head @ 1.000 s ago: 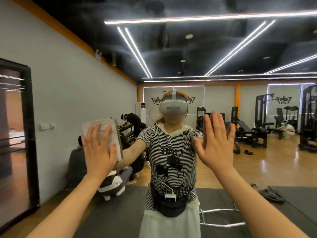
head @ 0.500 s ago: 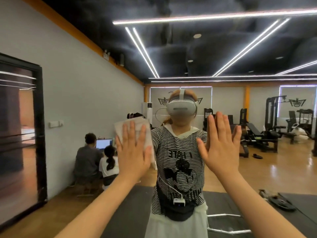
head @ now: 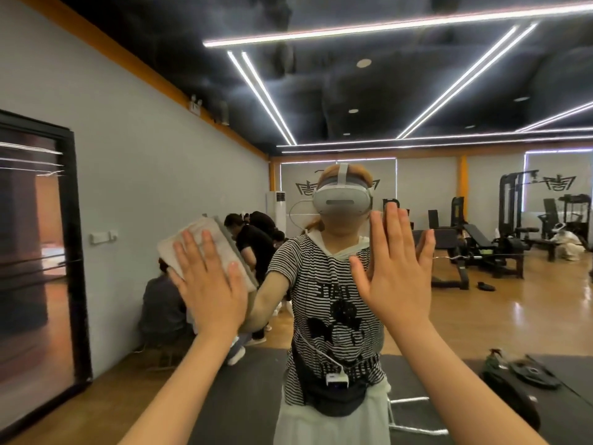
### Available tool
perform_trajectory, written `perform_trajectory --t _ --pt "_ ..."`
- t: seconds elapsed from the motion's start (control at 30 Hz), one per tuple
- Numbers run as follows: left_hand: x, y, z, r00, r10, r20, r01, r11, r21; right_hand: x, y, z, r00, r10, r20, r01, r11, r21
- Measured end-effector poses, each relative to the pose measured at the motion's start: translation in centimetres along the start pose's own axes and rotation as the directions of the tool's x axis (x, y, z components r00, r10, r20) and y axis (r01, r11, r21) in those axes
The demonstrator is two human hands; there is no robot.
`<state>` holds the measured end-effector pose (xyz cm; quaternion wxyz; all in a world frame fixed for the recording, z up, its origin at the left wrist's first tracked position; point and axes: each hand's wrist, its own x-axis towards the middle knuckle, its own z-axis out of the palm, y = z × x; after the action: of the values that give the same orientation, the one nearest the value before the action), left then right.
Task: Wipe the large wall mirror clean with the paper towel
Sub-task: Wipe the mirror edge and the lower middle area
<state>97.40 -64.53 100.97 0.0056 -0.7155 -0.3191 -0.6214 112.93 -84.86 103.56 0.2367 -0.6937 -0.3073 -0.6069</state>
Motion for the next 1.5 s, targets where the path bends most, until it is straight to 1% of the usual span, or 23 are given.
perform_trajectory --t 0.03,0.07,0.13,0.2,0.27,0.33,0.37,0.4,0.43,0.5,0.53,0.63,0.73,0.77,0.8,0.87,0.97,1.1,1.13,1.17,1.27,1.33,1.5 --pt "-0.4 1.3 0.2 1.000 0.005 -0.004 -0.006 1.000 -0.008 0.0 0.0 0.0 1.000 0.000 0.000 0.000 1.000 0.003" --pt "-0.9 2.8 0.5 0.999 0.049 -0.007 -0.049 0.999 -0.008 -0.1 0.0 0.1 1.000 -0.001 0.000 0.001 1.000 0.007" --pt "-2.0 5.7 1.1 0.983 0.184 0.003 -0.184 0.983 0.023 -0.1 0.0 0.1 1.000 -0.002 0.003 0.002 1.000 0.015" --pt "-2.5 6.8 1.5 0.959 0.284 0.026 -0.285 0.957 0.062 -0.1 0.1 0.1 1.000 -0.003 0.012 0.003 1.000 0.019" --pt "-2.0 5.5 1.2 0.920 0.387 0.060 -0.391 0.916 0.094 0.0 0.2 0.0 1.000 -0.005 0.019 0.005 1.000 0.023" --pt "-1.2 3.0 0.7 0.854 0.510 0.106 -0.520 0.847 0.116 0.0 0.2 0.0 1.000 -0.008 0.018 0.007 1.000 0.024" --pt "-0.8 1.6 0.4 0.834 0.540 0.117 -0.551 0.825 0.126 0.0 0.2 0.0 1.000 -0.010 0.014 0.009 1.000 0.024" --pt "-0.5 0.2 0.1 0.840 0.530 0.115 -0.542 0.829 0.135 0.0 0.3 0.0 1.000 -0.011 0.011 0.011 1.000 0.024" --pt "-0.2 -1.1 -0.2 0.869 0.482 0.112 -0.494 0.858 0.139 0.0 0.3 0.0 1.000 -0.012 0.008 0.012 1.000 0.024" --pt "0.2 -2.9 -0.8 0.939 0.325 0.116 -0.339 0.931 0.135 0.0 0.3 -0.1 1.000 -0.009 0.002 0.009 1.000 0.026" --pt "0.2 -3.4 -1.1 0.958 0.262 0.117 -0.277 0.952 0.131 0.0 0.3 -0.1 1.000 -0.008 0.001 0.008 1.000 0.027" --pt "-0.2 -2.5 -0.7 0.978 0.187 0.092 -0.195 0.977 0.087 -0.1 0.1 -0.1 1.000 -0.005 0.004 0.005 1.000 0.019" --pt "-0.6 0.1 0.0 0.998 0.059 0.023 -0.060 0.998 0.013 -0.1 0.0 -0.1 1.000 0.001 0.008 -0.001 1.000 0.018" --pt "-0.7 1.2 0.2 0.999 0.040 0.010 -0.040 0.999 -0.009 -0.1 0.0 0.0 1.000 0.003 0.007 -0.003 1.000 0.019" --pt "-1.0 2.4 0.4 0.998 0.066 0.003 -0.066 0.998 -0.018 -0.1 -0.1 0.0 1.000 0.003 0.006 -0.004 1.000 0.020" --pt "-1.9 5.4 1.0 0.975 0.221 0.002 -0.221 0.975 0.007 -0.1 0.0 0.0 1.000 0.004 0.007 -0.004 1.000 0.024" --pt "-3.1 8.3 2.0 0.904 0.425 0.045 -0.427 0.903 0.056 -0.1 0.3 0.1 1.000 -0.006 0.020 0.005 1.000 0.024" --pt "-1.1 4.4 1.3 0.750 0.652 0.112 -0.661 0.734 0.156 -0.1 0.4 0.1 1.000 -0.013 0.015 0.013 1.000 0.026" --pt "-0.3 2.8 0.9 0.743 0.659 0.117 -0.668 0.720 0.188 0.0 0.4 0.0 1.000 -0.015 0.013 0.015 0.999 0.030" --pt "0.4 1.2 0.5 0.763 0.636 0.113 -0.644 0.735 0.212 0.0 0.4 0.0 1.000 -0.016 0.014 0.016 0.999 0.028" --pt "1.7 -3.2 -1.0 0.877 0.471 0.091 -0.479 0.848 0.225 0.0 0.4 0.0 1.000 -0.013 0.014 0.012 1.000 0.024" --pt "1.9 -4.8 -1.8 0.920 0.384 0.083 -0.393 0.896 0.205 -0.1 0.3 0.0 1.000 -0.006 0.013 0.006 1.000 0.026" --pt "0.7 -1.5 -0.6 0.982 0.191 0.005 -0.191 0.979 0.077 -0.1 0.0 0.1 1.000 -0.002 -0.006 0.002 1.000 0.027"
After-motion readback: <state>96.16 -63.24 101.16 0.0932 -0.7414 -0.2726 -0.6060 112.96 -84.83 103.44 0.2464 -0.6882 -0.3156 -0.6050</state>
